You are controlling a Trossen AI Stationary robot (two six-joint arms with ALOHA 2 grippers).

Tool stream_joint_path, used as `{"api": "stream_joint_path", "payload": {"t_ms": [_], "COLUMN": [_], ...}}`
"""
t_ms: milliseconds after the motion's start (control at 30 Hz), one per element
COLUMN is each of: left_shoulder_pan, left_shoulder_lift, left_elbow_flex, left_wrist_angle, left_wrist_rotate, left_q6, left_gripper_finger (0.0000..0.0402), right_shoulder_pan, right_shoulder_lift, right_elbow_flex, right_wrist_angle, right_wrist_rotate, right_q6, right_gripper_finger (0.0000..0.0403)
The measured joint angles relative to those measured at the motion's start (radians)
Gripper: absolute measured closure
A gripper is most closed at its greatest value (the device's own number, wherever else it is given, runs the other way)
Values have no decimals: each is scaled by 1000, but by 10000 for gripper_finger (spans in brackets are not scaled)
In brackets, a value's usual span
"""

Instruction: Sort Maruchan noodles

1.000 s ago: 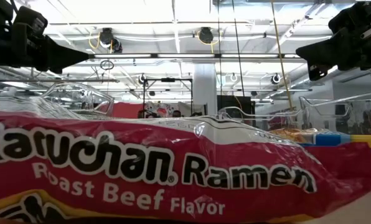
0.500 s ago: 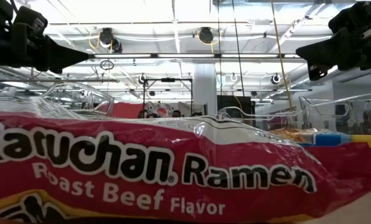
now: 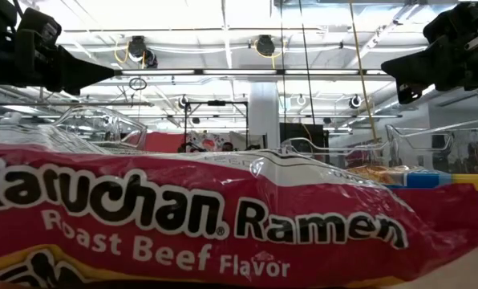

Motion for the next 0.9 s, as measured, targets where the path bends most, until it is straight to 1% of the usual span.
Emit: {"api": "stream_joint_path", "payload": {"t_ms": [633,733,833,900], "left_shoulder_pan": [0,0,0,0], "left_shoulder_lift": [0,0,0,0], "left_elbow_flex": [0,0,0,0], "left_wrist_angle": [0,-1,-6,44], "left_wrist_rotate": [0,0,2,4], "left_q6": [1,-45,-181,-178], "left_gripper_finger": [396,396,396,396], "right_shoulder_pan": [0,0,0,0], "right_shoulder_lift": [0,0,0,0], "right_elbow_flex": [0,0,0,0], "right_wrist_angle": [1,1,1,1], "right_wrist_rotate": [2,7,4,4], "right_q6": [0,-11,0,17], "right_gripper_finger": [403,403,403,403]}}
